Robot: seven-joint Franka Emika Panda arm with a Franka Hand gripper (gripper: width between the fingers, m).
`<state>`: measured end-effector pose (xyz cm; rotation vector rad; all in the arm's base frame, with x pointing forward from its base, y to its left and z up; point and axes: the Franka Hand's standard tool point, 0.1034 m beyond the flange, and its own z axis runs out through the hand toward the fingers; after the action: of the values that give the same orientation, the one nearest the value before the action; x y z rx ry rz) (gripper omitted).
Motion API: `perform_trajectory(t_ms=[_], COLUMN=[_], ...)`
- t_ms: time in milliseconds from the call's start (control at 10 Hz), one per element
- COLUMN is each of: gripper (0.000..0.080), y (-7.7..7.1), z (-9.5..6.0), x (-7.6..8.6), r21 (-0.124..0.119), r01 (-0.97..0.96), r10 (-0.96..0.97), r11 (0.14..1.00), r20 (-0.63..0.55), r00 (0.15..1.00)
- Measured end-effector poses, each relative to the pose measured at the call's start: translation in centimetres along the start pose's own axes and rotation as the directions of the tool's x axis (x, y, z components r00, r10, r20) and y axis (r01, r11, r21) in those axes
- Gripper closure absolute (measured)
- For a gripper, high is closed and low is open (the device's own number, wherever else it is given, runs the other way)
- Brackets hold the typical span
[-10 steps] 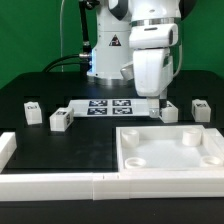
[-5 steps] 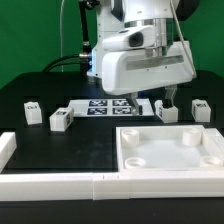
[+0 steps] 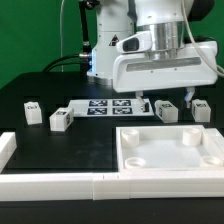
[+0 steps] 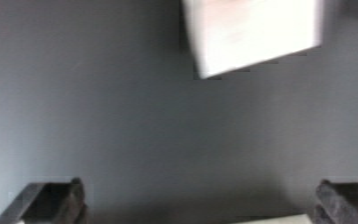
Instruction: Assemble one leg
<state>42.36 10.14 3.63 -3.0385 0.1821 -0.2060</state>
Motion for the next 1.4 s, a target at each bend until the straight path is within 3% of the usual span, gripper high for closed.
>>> perform_trajectory(t_ms=[300, 500, 600, 900, 1100, 1400], gripper=[0.0151, 0.0151, 0.0151, 0.0151, 0.0151, 0.0151], y=[-3.0, -6.3, -6.9, -6.3, -5.8, -5.7], z=[0.1, 0.3, 0.4, 0.5, 0.6, 0.6], x=[-1.2, -2.9, -3.4, -3.3, -3.6, -5.0], r21=[0.013, 0.026, 0.026, 0.017, -0.001, -0.013], r01=[0.03, -0.011, -0.024, -0.004, 0.007, 0.008], r10=[-0.03, 0.01, 0.023, 0.003, -0.006, 0.0], r11=[0.999, 1.0, 0.999, 1.0, 1.0, 1.0], r20=[0.008, 0.02, 0.023, 0.06, 0.239, 0.536], r00=[1.0, 1.0, 0.999, 0.998, 0.971, 0.844])
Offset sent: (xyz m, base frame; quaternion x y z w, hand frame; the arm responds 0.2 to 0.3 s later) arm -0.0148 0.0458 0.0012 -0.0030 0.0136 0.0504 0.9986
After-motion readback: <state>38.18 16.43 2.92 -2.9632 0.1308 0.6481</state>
